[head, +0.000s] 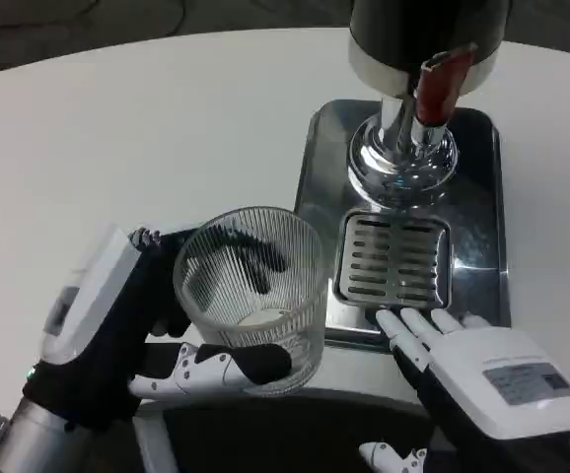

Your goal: Grasp the cup under the faucet to collect the drink, then remove the cup.

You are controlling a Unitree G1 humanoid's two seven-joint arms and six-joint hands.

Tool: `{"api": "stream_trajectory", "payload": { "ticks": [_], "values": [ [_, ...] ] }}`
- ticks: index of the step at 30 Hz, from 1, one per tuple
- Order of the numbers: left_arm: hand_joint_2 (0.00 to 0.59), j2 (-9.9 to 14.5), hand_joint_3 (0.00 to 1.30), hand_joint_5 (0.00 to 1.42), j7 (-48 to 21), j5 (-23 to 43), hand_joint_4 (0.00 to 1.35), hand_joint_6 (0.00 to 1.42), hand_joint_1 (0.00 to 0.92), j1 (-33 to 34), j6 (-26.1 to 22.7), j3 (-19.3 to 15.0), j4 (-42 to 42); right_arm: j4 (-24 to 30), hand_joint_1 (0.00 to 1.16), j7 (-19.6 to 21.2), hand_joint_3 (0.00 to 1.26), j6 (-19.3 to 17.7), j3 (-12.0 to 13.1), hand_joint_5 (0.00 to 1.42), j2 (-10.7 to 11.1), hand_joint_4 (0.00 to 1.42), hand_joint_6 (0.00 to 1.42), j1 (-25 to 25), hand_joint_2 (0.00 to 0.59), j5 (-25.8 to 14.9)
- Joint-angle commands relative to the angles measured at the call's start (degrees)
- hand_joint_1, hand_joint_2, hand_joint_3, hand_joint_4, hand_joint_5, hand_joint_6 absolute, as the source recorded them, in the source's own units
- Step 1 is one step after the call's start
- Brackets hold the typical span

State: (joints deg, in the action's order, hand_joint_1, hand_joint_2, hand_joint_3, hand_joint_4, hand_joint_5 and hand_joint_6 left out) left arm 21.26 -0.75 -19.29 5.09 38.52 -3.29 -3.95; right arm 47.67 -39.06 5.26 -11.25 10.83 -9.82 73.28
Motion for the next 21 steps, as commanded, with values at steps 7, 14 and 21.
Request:
{"api": "stream_trajectory", "payload": {
  "ticks": [7, 14, 21],
  "values": [
    [0.101, -0.5, 1.03, 1.36, 1.0, -0.5, 1.13, 1.42, 0.463, 1.9, 0.7, 0.3, 1.5, 0.3, 0.18, -0.5, 0.00, 0.6, 1.6, 0.00, -0.2, 0.00, 0.00, -0.5, 0.383, -0.4],
    [0.101, -1.5, 1.03, 1.36, 2.6, -3.0, 1.13, 1.42, 0.463, 3.2, -0.6, 0.0, 3.1, 1.3, 0.18, -0.2, 0.00, 1.1, 3.8, 0.00, 0.0, 0.00, 0.00, -0.9, 0.383, -1.4],
    [0.101, -2.4, 1.03, 1.36, 5.0, -7.0, 1.13, 1.42, 0.463, 8.3, -1.5, 1.4, 7.9, 3.0, 0.18, 0.2, 0.00, 1.1, 7.3, 0.00, 1.0, 0.00, 0.00, -2.5, 0.383, -3.5]
  ]
}}
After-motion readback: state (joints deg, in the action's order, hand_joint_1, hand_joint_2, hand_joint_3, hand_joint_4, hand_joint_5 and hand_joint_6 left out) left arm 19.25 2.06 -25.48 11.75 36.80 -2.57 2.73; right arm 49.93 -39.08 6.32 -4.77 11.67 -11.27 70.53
